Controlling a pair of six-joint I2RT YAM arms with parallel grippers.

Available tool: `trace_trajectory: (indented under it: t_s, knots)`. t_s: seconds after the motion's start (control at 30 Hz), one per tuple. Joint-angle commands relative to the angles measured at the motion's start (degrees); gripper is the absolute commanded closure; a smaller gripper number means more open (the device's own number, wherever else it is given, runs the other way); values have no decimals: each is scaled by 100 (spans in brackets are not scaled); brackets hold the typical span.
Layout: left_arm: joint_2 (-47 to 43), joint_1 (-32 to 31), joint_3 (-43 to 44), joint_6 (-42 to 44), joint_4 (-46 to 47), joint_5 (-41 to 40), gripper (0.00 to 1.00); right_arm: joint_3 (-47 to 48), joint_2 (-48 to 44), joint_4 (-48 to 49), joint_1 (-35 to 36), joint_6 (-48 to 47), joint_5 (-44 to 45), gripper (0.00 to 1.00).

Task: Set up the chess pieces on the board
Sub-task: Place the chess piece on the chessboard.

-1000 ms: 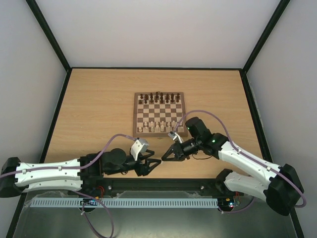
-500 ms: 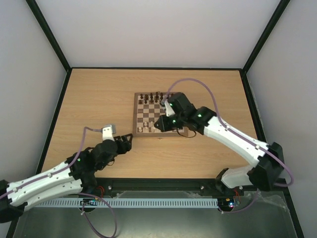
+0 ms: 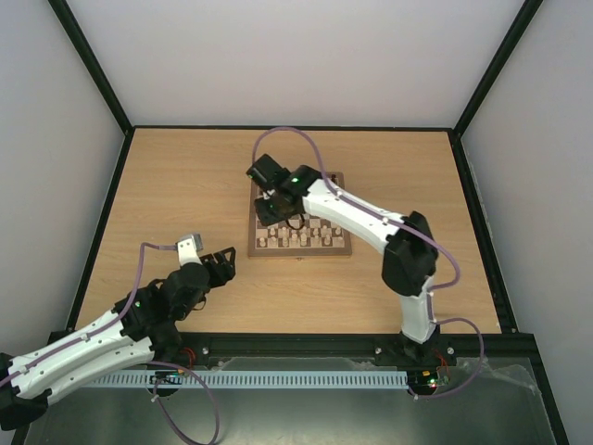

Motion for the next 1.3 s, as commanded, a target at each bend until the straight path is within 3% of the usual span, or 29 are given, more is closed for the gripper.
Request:
trace_trajectory:
  t_s: [0.0,0.23,0.5,1.27]
  knots:
    - [-95,40,-72,90,28,30,23,952,743,-1006,223,-280,359,99]
    - [-387,48,-139,75,-75,95,23,1976,1808,-1483,310,-391,429,98]
    - [-620,48,-205,5,-232,95,23,2141,2304,-1483,311,-430,447,98]
    - [-701,53,-223,35,-245,84,24,2170,2585,-1201,303,-465,470,97]
